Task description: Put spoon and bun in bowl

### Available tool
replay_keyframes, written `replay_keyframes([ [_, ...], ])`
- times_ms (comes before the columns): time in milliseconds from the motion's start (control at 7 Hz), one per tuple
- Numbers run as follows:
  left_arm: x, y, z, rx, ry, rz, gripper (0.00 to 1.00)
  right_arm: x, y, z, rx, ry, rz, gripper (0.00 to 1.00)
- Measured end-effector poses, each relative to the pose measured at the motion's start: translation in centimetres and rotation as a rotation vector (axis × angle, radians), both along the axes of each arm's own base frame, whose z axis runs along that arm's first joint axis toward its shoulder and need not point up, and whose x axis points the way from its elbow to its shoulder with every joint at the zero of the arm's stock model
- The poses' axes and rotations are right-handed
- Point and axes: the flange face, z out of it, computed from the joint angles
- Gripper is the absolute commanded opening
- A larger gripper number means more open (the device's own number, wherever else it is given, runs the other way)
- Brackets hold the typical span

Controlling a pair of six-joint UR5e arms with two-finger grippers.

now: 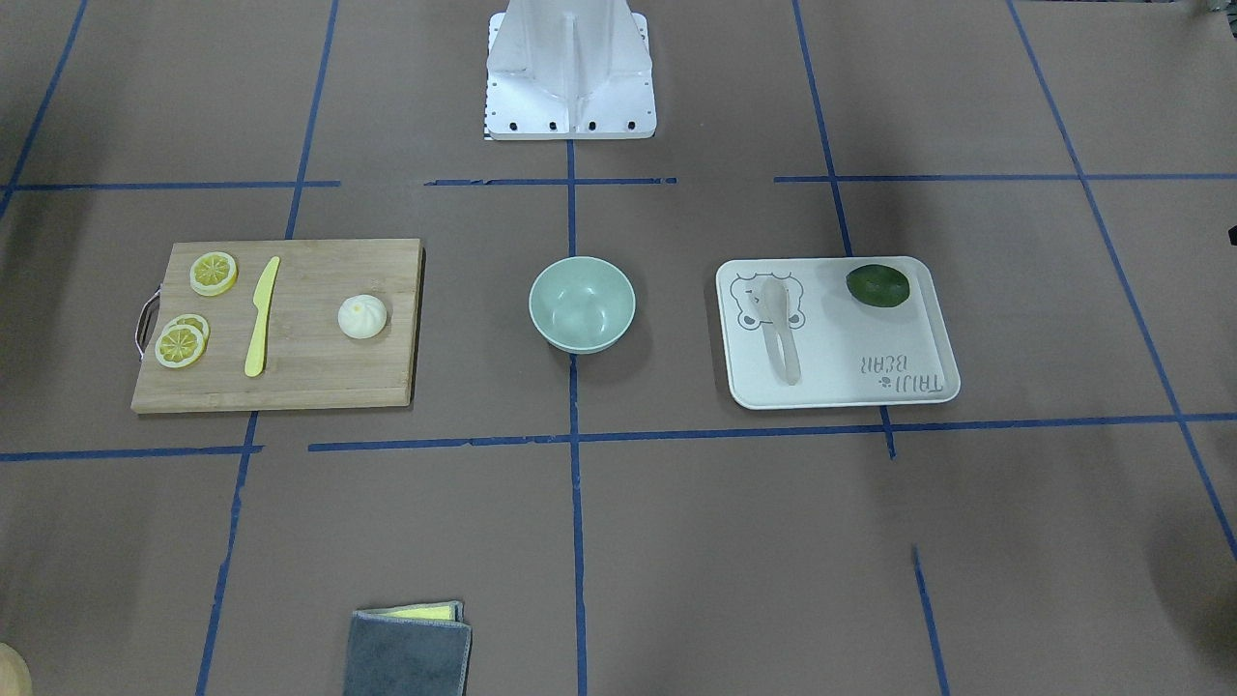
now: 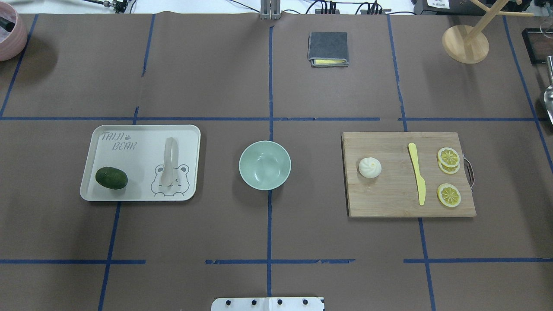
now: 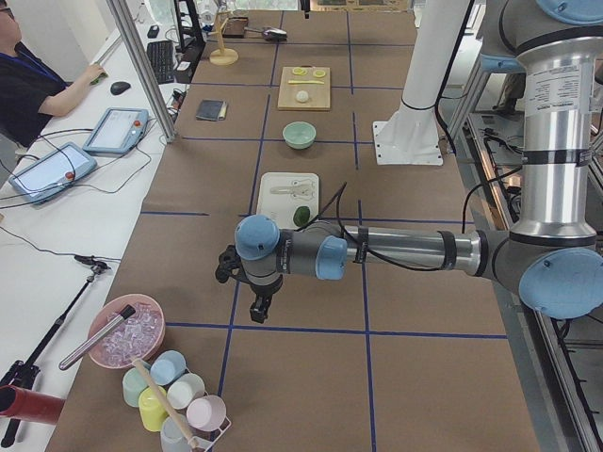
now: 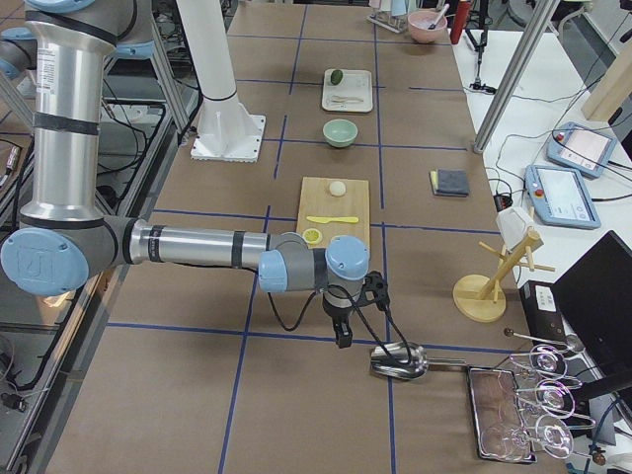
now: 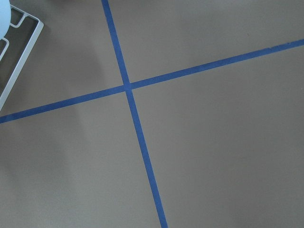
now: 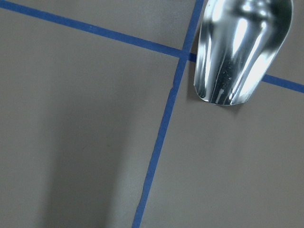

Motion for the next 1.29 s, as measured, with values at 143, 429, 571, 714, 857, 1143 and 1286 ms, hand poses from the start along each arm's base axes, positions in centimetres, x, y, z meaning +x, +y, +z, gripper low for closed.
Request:
replay_keyframes([
  [143,0.0,0.0,-0.1,0.002,0.000,0.001,1.00,0.0,0.0,0.0,-0.001,-0.001,0.000,1.00],
  [429,0.2,-0.1,-0.6,0.020,0.002,0.005,1.00,-0.2,0.0,-0.3,0.002,-0.011,-0.003,1.00],
  [571,1.0,-0.5,-1.3,0.056,0.005,0.022,1.00,-0.8,-0.1,-0.9,0.007,-0.042,-0.014,1.00],
  [714,2.7,-1.1,-2.7,0.126,0.014,0.055,1.00,-1.9,-0.9,-2.3,0.024,-0.093,-0.033,1.00],
  [857,4.6,-2.0,-4.9,0.228,0.031,0.089,1.00,-3.0,-2.9,-4.9,0.068,-0.141,-0.049,1.00],
  [1143,6.8,-4.5,-9.4,0.487,0.066,0.118,1.00,-4.1,-7.8,-10.0,0.145,-0.162,-0.035,1.00],
  [1286,7.1,-5.1,-11.5,0.614,0.086,0.116,1.00,-4.4,-9.4,-11.9,0.154,-0.171,0.003,1.00],
])
